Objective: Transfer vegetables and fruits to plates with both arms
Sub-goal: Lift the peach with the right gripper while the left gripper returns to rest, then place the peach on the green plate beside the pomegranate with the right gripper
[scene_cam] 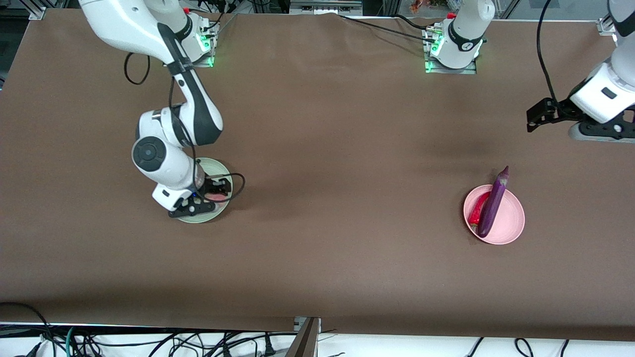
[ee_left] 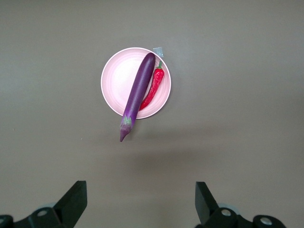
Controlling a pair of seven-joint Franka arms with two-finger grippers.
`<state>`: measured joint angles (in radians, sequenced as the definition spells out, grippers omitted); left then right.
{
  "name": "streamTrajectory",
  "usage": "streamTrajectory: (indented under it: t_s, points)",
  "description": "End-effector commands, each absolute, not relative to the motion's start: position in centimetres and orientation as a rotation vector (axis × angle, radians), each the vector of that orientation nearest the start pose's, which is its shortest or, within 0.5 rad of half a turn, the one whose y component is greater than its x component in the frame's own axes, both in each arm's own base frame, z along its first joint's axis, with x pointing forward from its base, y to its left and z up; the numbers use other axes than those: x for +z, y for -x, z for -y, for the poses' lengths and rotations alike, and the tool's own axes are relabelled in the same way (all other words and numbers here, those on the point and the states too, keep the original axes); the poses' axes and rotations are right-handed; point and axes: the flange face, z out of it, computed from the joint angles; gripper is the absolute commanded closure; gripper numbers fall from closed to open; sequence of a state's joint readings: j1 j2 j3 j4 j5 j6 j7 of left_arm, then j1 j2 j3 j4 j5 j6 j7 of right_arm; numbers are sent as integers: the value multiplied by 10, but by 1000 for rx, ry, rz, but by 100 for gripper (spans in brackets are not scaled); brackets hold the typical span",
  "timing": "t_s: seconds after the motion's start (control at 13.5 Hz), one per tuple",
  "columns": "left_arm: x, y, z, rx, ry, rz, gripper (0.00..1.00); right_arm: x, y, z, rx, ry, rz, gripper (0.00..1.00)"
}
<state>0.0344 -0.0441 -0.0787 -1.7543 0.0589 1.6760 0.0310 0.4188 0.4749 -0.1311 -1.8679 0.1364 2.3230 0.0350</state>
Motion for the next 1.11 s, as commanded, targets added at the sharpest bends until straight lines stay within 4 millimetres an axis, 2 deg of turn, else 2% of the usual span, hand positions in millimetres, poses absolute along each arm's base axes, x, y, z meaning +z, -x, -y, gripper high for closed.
streamTrajectory:
  t_s: [0.0,0.07,0.15,0.22,0.37,0.52,0.59,0.74,0.81,0.89,1.03]
  points:
    - [576,-542,22,59,3053,-132,0,240,-572,-180,-21,3080,284,74]
    - [575,-542,22,59,3053,-133,0,234,-571,-180,-52,3081,276,47]
    - [575,-542,22,59,3054,-135,0,230,-572,-180,-60,3083,257,3]
    - [575,-542,21,64,3054,-137,0,232,-573,-181,-59,3083,258,0]
    - [573,-543,21,67,3054,-135,0,251,-581,-183,-78,3075,283,0]
    - [570,-544,22,74,3056,-140,0,275,-601,-163,-68,3087,238,0]
    - [570,-544,22,74,3057,-147,0,287,-607,-163,-43,3087,240,0]
    - [570,-544,22,77,3057,-149,0,325,-627,-161,-16,3088,229,0]
    - [570,-544,22,77,3057,-149,0,347,-628,-166,31,3087,222,0]
    - [570,-544,22,77,3057,-149,0,372,-623,-167,45,3089,210,0]
    - [569,-544,20,84,3057,-146,0,436,-608,-159,-1,3063,211,0]
